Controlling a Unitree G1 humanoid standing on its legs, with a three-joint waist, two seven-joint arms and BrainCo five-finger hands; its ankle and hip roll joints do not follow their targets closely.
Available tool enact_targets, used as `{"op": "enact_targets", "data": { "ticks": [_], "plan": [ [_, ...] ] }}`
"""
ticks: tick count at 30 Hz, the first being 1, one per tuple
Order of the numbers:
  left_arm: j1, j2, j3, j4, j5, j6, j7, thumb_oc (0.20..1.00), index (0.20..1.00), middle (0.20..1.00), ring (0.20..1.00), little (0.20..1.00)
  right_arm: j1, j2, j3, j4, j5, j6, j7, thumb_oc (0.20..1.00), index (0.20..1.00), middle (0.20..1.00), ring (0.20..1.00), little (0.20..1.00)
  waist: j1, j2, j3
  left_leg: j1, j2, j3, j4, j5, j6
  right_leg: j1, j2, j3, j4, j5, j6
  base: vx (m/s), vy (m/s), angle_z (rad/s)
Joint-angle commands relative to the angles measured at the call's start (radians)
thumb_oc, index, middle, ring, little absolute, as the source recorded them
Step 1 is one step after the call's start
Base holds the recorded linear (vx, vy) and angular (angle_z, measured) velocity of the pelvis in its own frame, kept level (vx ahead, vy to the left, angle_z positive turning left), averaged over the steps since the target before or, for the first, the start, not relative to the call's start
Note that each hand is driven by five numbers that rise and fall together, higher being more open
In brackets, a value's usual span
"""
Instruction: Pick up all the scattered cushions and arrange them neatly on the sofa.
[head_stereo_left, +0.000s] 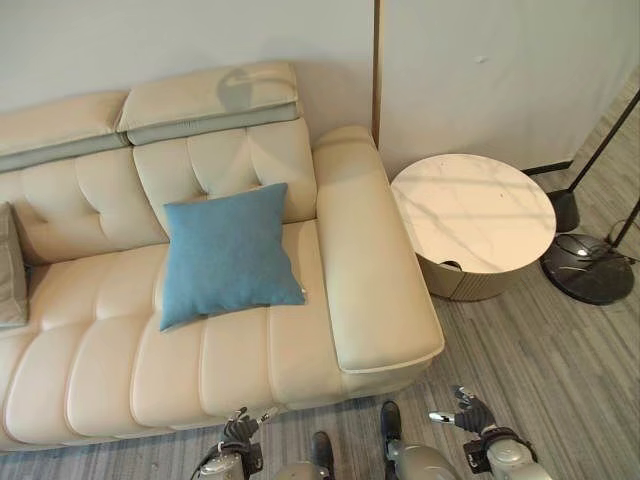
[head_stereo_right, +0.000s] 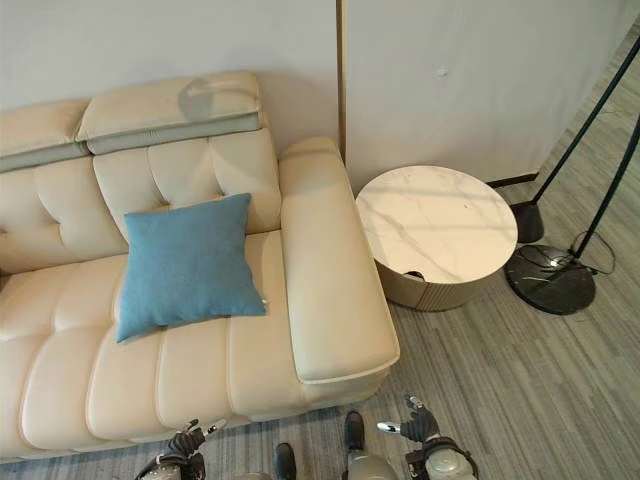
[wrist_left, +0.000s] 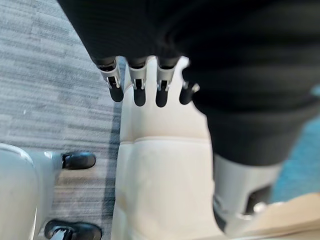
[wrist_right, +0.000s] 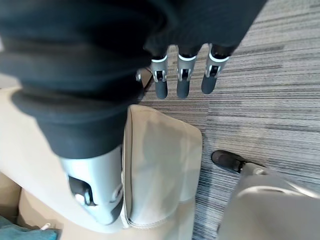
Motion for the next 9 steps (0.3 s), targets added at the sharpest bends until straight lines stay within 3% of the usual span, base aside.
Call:
{"op": "enact_targets", "data": {
  "ticks": [1,9],
  "plan": [
    [-0.033,0.027,-0.031,0.02,0.055,-0.016,-0.007,1.0,1.0,1.0,1.0,1.0,-0.079,0.022,-0.007,0.004,0.012,-0.019,-0.021,1.0,1.0,1.0,1.0,1.0,-0.014,-0.009,-0.013,-0.014,-0.005,0.022,0.002,0.033,-0.048,0.102,0.025,-0.011,-0.001,-0.175,0.039,-0.03,0.05,0.47],
    [-0.027,0.018,-0.036,0.088,0.091,-0.004,-0.017,1.0,1.0,1.0,1.0,1.0,-0.091,0.041,0.011,0.067,-0.008,-0.012,-0.019,1.0,1.0,1.0,1.0,1.0,-0.008,-0.011,-0.033,0.028,-0.01,0.036,0.002,0.007,-0.035,0.136,0.013,0.013,-0.005,-0.165,0.052,0.0,0.093,0.02]
  ]
}}
